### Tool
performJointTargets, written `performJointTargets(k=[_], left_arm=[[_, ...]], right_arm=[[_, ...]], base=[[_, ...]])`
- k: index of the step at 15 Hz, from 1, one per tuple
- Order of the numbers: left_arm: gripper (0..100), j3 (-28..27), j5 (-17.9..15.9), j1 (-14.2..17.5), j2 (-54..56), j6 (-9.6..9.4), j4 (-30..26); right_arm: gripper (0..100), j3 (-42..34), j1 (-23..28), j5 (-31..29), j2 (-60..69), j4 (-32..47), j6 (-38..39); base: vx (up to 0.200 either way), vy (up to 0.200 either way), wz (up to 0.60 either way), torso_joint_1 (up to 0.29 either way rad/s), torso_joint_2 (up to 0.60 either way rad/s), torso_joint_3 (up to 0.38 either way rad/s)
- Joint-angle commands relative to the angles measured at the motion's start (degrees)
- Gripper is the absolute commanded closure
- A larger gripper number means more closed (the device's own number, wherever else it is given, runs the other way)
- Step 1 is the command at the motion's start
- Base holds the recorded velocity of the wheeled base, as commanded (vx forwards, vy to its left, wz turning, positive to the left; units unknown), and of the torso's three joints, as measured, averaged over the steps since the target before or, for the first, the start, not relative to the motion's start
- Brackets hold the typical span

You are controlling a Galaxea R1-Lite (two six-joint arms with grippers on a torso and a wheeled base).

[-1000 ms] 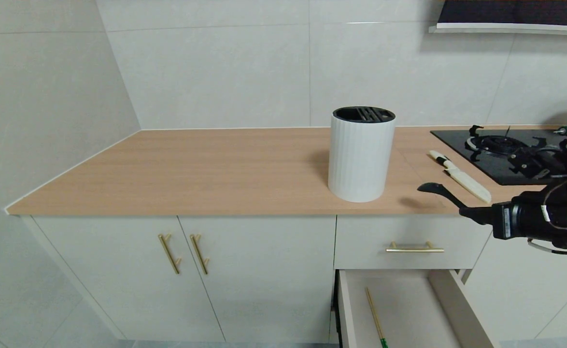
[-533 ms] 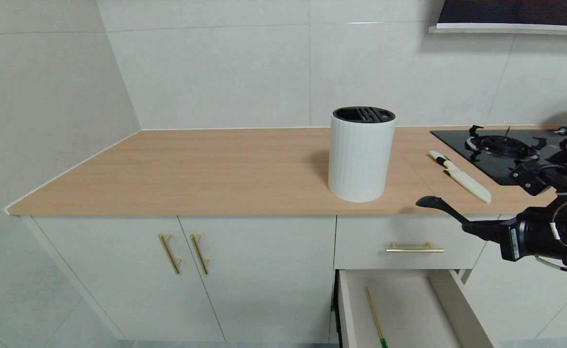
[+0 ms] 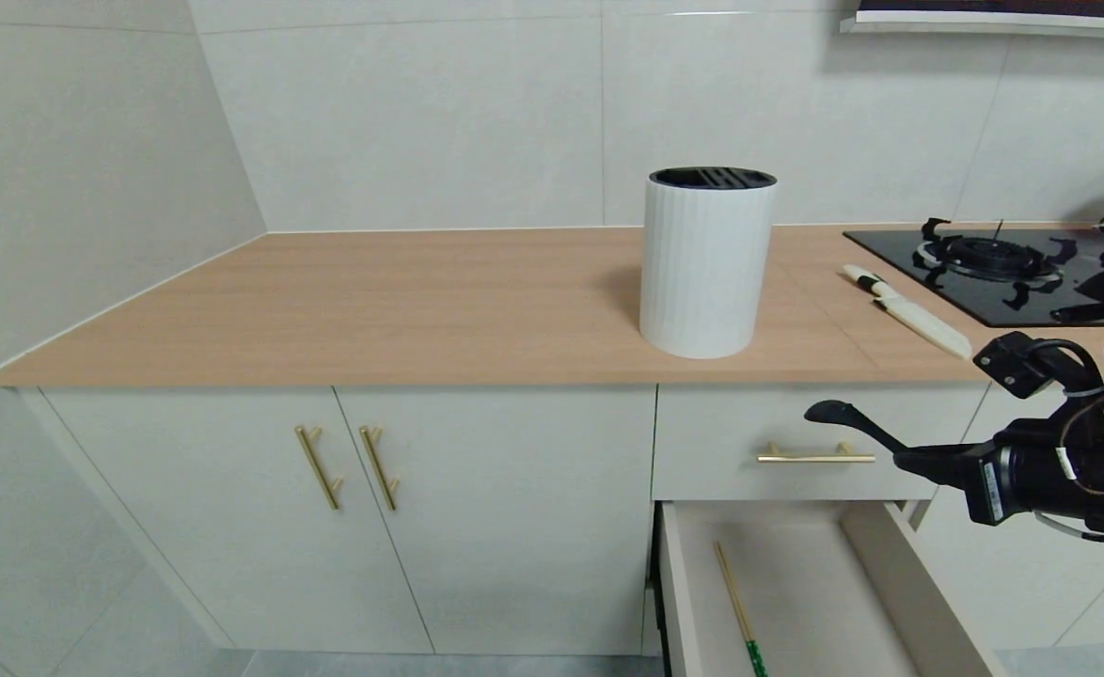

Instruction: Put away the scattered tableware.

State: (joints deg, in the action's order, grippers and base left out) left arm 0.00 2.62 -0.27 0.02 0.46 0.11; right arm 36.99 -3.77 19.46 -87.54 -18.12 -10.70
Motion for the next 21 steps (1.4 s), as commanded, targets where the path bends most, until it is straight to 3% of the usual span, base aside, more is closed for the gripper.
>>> performJointTargets(k=[1, 12, 17, 21], left_arm=[[0, 0.0, 0.0, 0.0, 0.0, -0.02, 0.1], [0, 0.0, 0.0, 0.0, 0.0, 0.06, 0.1], [0, 0.0, 0.0, 0.0, 0.0, 0.06, 0.1], [0, 0.0, 0.0, 0.0, 0.0, 0.06, 0.1]], right_arm=[[100, -0.1, -0.1, 0.0, -0.5, -0.1, 0.0], [100, -0.6, -0.5, 0.0, -1.5, -0.1, -2.0], [100, -0.8, -0.5, 0.0, -2.0, 0.0, -2.0], [100, -0.1, -0.5, -1.9, -9.8, -0.2, -2.0]], base=[[0.0, 0.0, 0.0, -0.183, 0.47, 0.276], [0.0, 0.0, 0.0, -0.149, 0.45, 0.296], [0.0, 0.0, 0.0, -0.018, 0.07, 0.047], [0.0, 0.0, 0.0, 0.0, 0.0, 0.0]])
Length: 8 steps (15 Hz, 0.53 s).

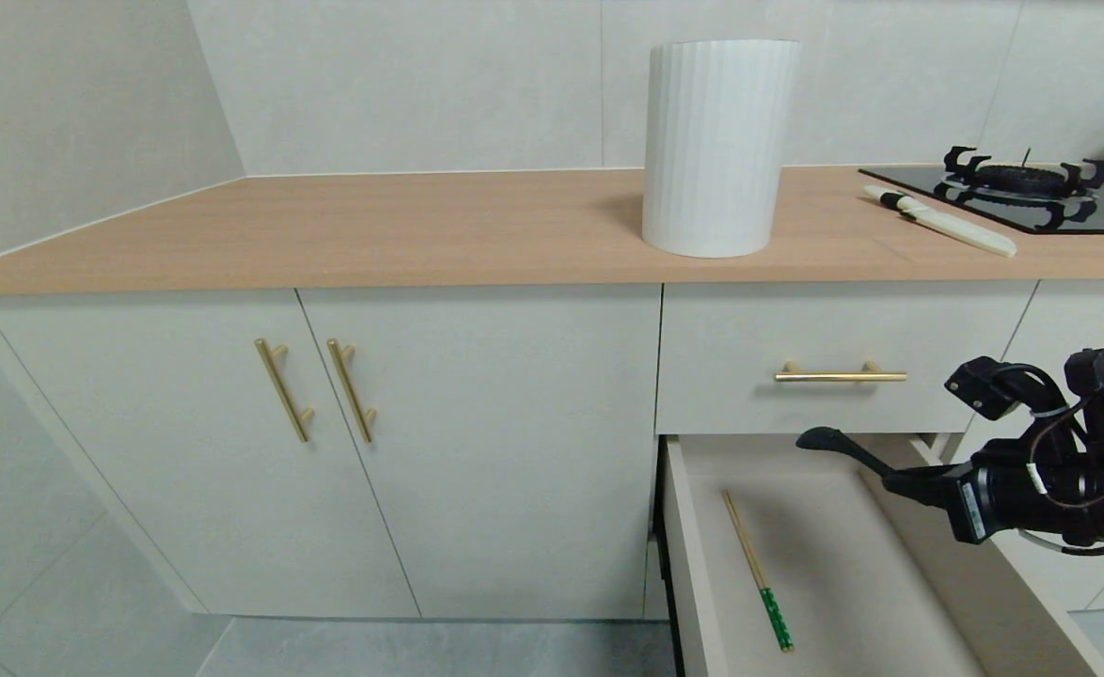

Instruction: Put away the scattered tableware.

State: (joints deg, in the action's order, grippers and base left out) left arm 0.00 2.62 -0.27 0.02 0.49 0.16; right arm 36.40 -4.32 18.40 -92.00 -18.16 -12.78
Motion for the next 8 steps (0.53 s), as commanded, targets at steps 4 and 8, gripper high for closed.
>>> performJointTargets(k=[4, 8], left_arm=[[0, 0.0, 0.0, 0.0, 0.0, 0.04, 0.0], [0, 0.0, 0.0, 0.0, 0.0, 0.04, 0.0]], right_arm=[[100, 5.2, -3.7, -8.3, -17.2, 0.1, 9.3], [100, 8.7, -6.3, -13.1, -25.4, -0.2, 15.6]], base=[[0.0, 0.0, 0.0, 0.0, 0.0, 0.0], [0.0, 0.0, 0.0, 0.0, 0.0, 0.0]])
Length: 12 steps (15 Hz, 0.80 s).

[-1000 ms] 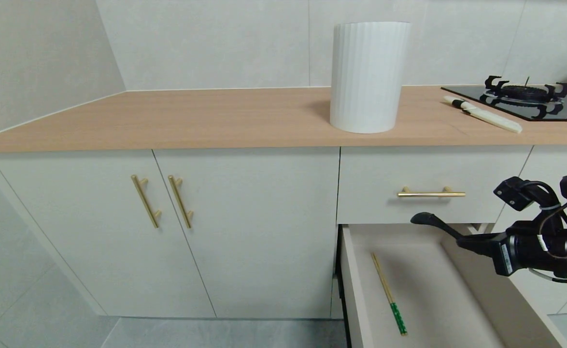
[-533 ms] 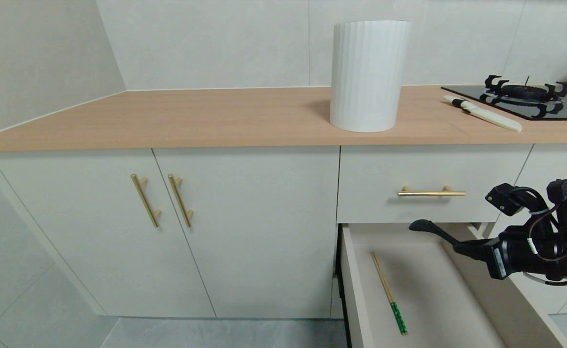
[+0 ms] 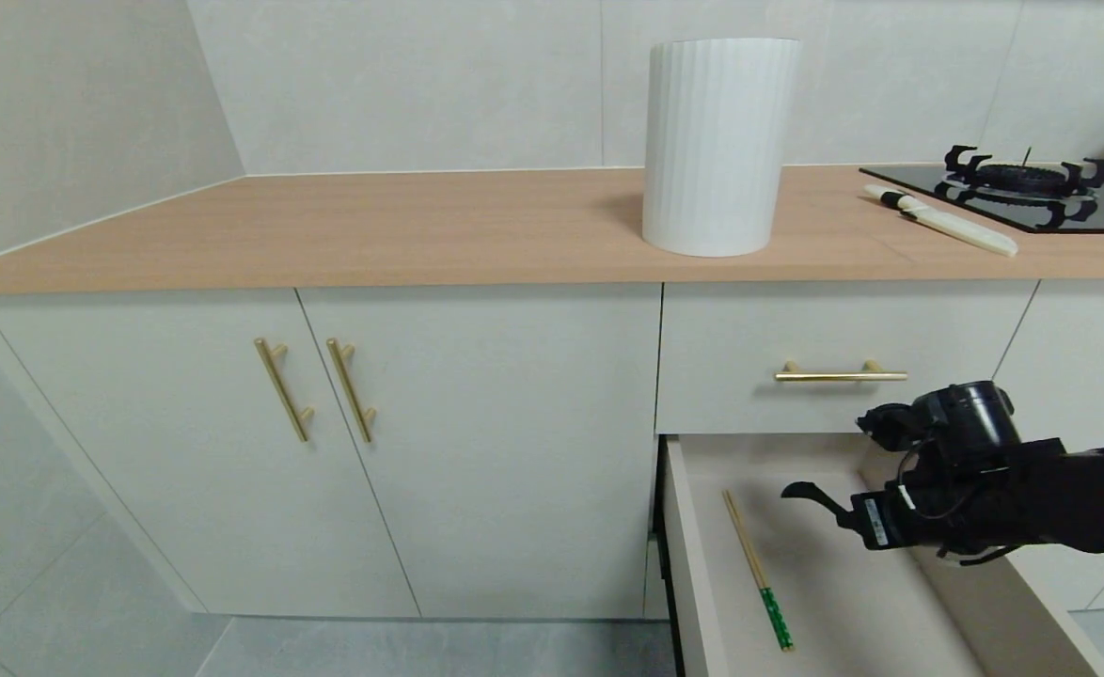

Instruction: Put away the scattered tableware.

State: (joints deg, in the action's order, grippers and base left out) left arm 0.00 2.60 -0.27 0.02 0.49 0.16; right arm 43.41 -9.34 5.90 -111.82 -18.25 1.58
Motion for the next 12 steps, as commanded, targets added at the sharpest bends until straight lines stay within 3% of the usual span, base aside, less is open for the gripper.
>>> performJointTargets(k=[1, 4, 12], left_arm=[[0, 0.0, 0.0, 0.0, 0.0, -0.05, 0.0], [0, 0.0, 0.0, 0.0, 0.0, 0.04, 0.0], [0, 0.0, 0.0, 0.0, 0.0, 0.04, 0.0]], right_arm=[[100, 2.8, -1.7, -1.8, -7.0, -0.4, 4.3], [100, 5.0, -2.6, -7.0, -10.3, -0.5, 7.7], [100, 5.0, -2.6, -7.4, -17.1, -4.3, 7.5]], base=[[0.0, 0.0, 0.0, 0.0, 0.0, 0.0], [0.0, 0.0, 0.0, 0.0, 0.0, 0.0], [0.0, 0.0, 0.0, 0.0, 0.0, 0.0]])
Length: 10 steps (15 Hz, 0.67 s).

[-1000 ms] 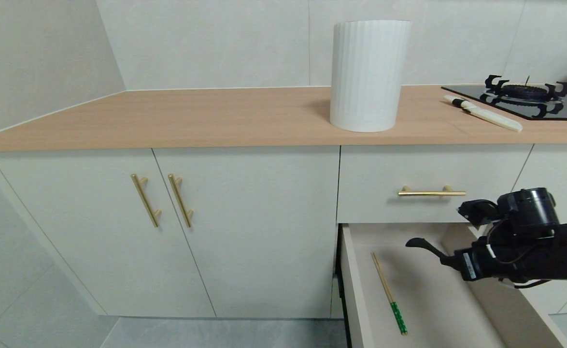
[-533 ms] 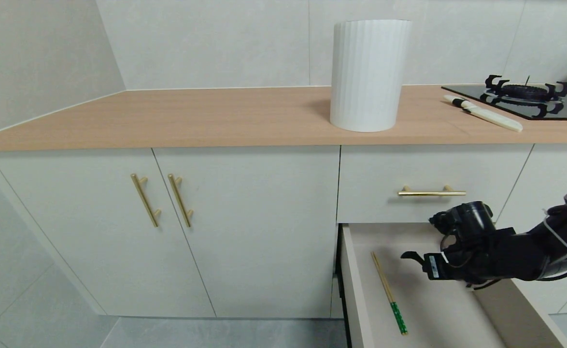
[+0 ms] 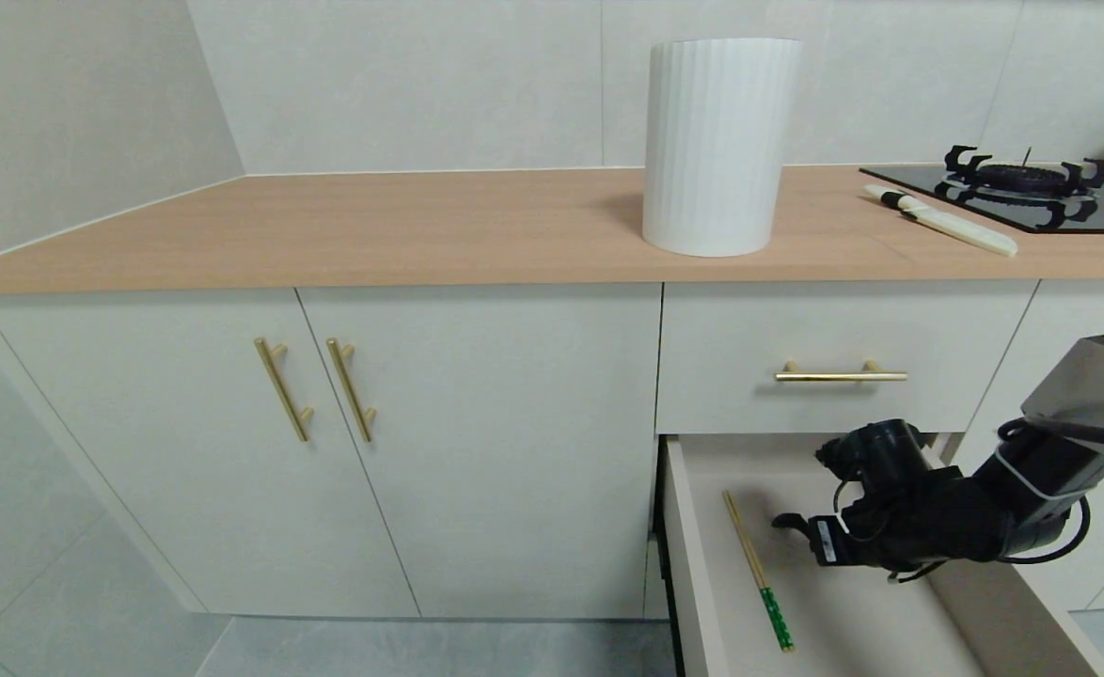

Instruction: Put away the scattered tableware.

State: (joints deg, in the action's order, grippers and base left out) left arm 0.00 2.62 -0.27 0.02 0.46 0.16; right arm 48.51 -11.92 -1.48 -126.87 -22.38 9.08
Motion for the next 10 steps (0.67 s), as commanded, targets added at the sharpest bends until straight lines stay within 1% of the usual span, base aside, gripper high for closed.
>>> performJointTargets(k=[1, 10], left_arm=[[0, 0.0, 0.0, 0.0, 0.0, -0.02, 0.0], [0, 0.0, 0.0, 0.0, 0.0, 0.06, 0.0]], right_arm=[[100, -0.1, 0.0, -0.1, -3.0, -0.6, -0.1], [100, 0.8, 0.5, -1.2, -5.7, -2.1, 0.1]], base=[[0.0, 0.0, 0.0, 0.0, 0.0, 0.0], [0.0, 0.0, 0.0, 0.0, 0.0, 0.0]])
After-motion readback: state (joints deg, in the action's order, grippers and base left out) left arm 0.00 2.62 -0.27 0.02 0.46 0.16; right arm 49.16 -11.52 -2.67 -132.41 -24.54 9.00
